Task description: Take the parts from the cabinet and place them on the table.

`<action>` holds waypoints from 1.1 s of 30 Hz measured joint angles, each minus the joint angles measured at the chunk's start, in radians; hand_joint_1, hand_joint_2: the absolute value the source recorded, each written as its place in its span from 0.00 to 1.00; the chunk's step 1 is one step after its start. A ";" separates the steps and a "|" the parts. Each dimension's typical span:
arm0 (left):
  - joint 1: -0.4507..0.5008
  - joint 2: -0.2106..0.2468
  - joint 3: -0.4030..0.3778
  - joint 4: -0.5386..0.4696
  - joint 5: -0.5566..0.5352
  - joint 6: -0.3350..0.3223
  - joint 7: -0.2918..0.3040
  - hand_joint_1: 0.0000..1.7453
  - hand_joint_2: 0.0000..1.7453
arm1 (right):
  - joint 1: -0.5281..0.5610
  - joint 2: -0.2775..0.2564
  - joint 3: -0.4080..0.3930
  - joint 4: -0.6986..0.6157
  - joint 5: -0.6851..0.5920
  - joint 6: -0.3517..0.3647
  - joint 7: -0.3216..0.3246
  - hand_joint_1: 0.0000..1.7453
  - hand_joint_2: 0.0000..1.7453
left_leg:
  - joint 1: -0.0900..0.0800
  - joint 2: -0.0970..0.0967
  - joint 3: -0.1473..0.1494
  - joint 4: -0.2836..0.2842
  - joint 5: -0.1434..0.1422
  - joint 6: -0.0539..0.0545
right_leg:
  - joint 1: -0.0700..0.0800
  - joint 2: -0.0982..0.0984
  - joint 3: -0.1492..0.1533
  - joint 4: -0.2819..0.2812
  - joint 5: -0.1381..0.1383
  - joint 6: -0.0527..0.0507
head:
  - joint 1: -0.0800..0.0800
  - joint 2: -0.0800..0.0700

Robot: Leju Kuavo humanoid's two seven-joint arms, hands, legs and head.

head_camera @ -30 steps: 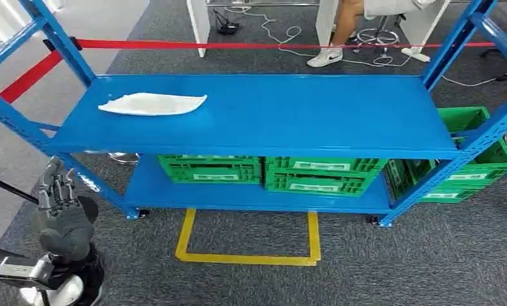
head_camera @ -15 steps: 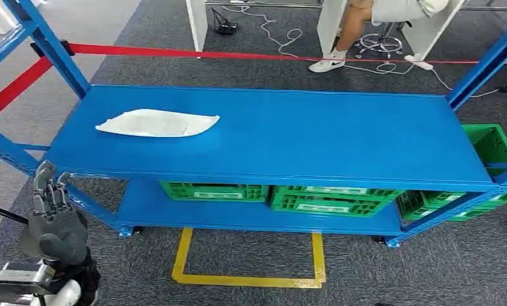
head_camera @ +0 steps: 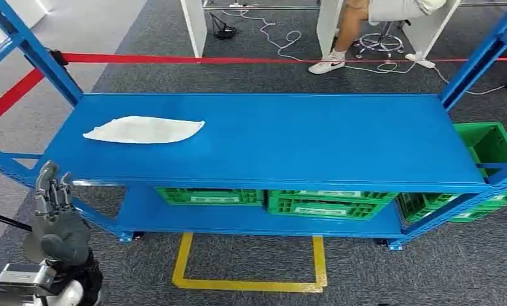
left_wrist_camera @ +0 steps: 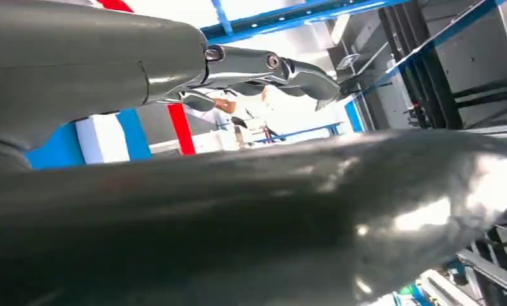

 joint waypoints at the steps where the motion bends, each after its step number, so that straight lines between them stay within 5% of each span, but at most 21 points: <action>1: 0.000 0.000 0.000 0.000 0.000 0.003 0.000 0.00 0.00 | -0.001 0.000 0.001 0.000 0.001 0.000 -0.001 0.00 1.00 | 0.000 0.000 0.000 0.000 -0.002 -0.002 | 0.000 0.000 0.000 0.000 0.000 0.000 | 0.000 0.000; 6: 0.000 0.000 0.000 -0.003 -0.001 0.016 0.000 0.00 0.00 | -0.005 0.000 0.003 0.000 0.007 0.000 -0.003 0.00 1.00 | -0.002 0.000 0.003 -0.009 -0.004 -0.004 | -0.002 0.000 0.003 -0.014 0.000 0.007 | 0.000 0.000; 8: -0.002 -0.002 -0.002 -0.006 0.000 0.019 0.000 0.00 0.00 | -0.004 -0.005 0.003 -0.001 0.009 -0.001 -0.003 0.00 1.00 | 0.010 0.002 0.021 -0.029 0.002 -0.003 | 0.002 -0.006 -0.008 0.021 -0.023 0.014 | 0.003 0.000; 11: -0.001 -0.002 -0.002 -0.006 0.001 0.022 0.000 0.00 0.00 | -0.005 -0.005 0.004 -0.001 0.010 -0.001 -0.001 0.00 1.00 | 0.010 0.004 0.022 -0.028 0.000 0.001 | 0.001 -0.007 -0.122 0.236 -0.122 0.021 | 0.005 0.000; 12: 0.000 -0.002 -0.002 -0.006 0.006 0.023 0.000 0.00 0.00 | -0.003 -0.006 0.004 -0.001 0.010 -0.001 0.002 0.00 1.00 | 0.010 0.004 0.023 -0.028 -0.003 0.002 | 0.002 -0.007 -0.155 0.288 -0.129 0.022 | 0.006 0.000; 14: 0.001 -0.002 -0.002 -0.005 0.015 0.023 0.000 0.00 0.00 | 0.000 -0.010 0.004 -0.001 0.010 -0.003 0.003 0.00 1.00 | 0.011 0.002 0.031 -0.028 -0.007 -0.001 | 0.001 -0.007 -0.133 0.222 -0.057 0.022 | 0.006 0.000; 16: 0.001 -0.003 -0.001 -0.005 0.021 0.021 0.000 0.00 0.00 | -0.002 -0.011 0.004 -0.001 0.010 -0.003 0.003 0.00 1.00 | 0.015 0.002 0.042 -0.025 -0.013 -0.010 | -0.001 -0.009 -0.051 0.048 0.036 0.022 | 0.006 0.000; 17: 0.000 -0.003 0.000 -0.005 0.021 0.020 0.000 0.00 0.00 | -0.004 -0.011 0.004 -0.001 0.010 -0.003 0.003 0.00 1.00 | 0.014 0.002 0.044 -0.024 -0.017 -0.017 | 0.000 -0.010 -0.028 0.002 0.031 0.022 | 0.006 0.000; 18: -0.002 -0.003 0.000 -0.005 0.024 0.019 0.000 0.00 0.00 | -0.006 -0.011 0.004 -0.001 0.009 -0.003 0.001 0.00 1.00 | 0.006 0.001 0.041 -0.016 -0.021 -0.024 | 0.001 -0.003 -0.025 -0.007 0.032 0.004 | 0.005 0.000; 23: -0.006 -0.004 -0.001 -0.006 0.031 0.015 0.000 0.00 0.00 | -0.003 -0.012 0.004 -0.001 0.009 -0.005 -0.005 0.00 1.00 | 0.010 0.003 0.035 -0.002 -0.033 -0.043 | 0.001 -0.003 -0.017 -0.003 0.035 -0.034 | 0.002 0.000; 26: -0.010 -0.004 -0.002 -0.005 0.037 0.015 0.000 0.00 0.00 | -0.005 -0.013 0.004 -0.002 0.009 -0.010 -0.005 0.00 1.00 | 0.011 0.003 -0.088 0.232 -0.136 -0.052 | 0.002 -0.004 -0.014 -0.003 0.028 -0.047 | -0.002 0.000; 27: -0.010 -0.004 -0.002 -0.005 0.037 0.015 0.000 0.00 0.00 | -0.004 -0.013 0.004 -0.002 0.009 -0.011 -0.003 0.00 1.00 | 0.011 0.003 -0.127 0.295 -0.150 -0.051 | 0.003 -0.004 -0.013 -0.003 0.025 -0.049 | -0.001 0.000; 29: -0.010 -0.004 -0.002 -0.005 0.038 0.016 0.000 0.00 0.00 | -0.002 -0.013 0.004 -0.002 0.010 -0.012 -0.001 0.00 1.00 | 0.010 0.003 -0.135 0.280 -0.102 -0.045 | 0.004 -0.003 -0.003 -0.003 0.017 -0.048 | -0.002 0.000; 32: -0.011 -0.004 -0.002 -0.005 0.039 0.016 0.000 0.00 0.00 | -0.002 -0.013 0.004 -0.002 0.010 -0.012 0.000 0.00 1.00 | 0.006 0.004 -0.028 0.036 0.045 -0.026 | 0.004 0.001 0.020 -0.004 -0.001 -0.042 | -0.002 0.000; 33: -0.012 -0.004 -0.002 -0.005 0.039 0.016 0.000 0.00 0.00 | -0.003 -0.013 0.004 -0.002 0.010 -0.012 0.000 0.00 1.00 | 0.002 0.004 -0.011 0.009 0.021 -0.024 | 0.011 0.002 0.020 -0.001 -0.011 -0.033 | 0.000 0.000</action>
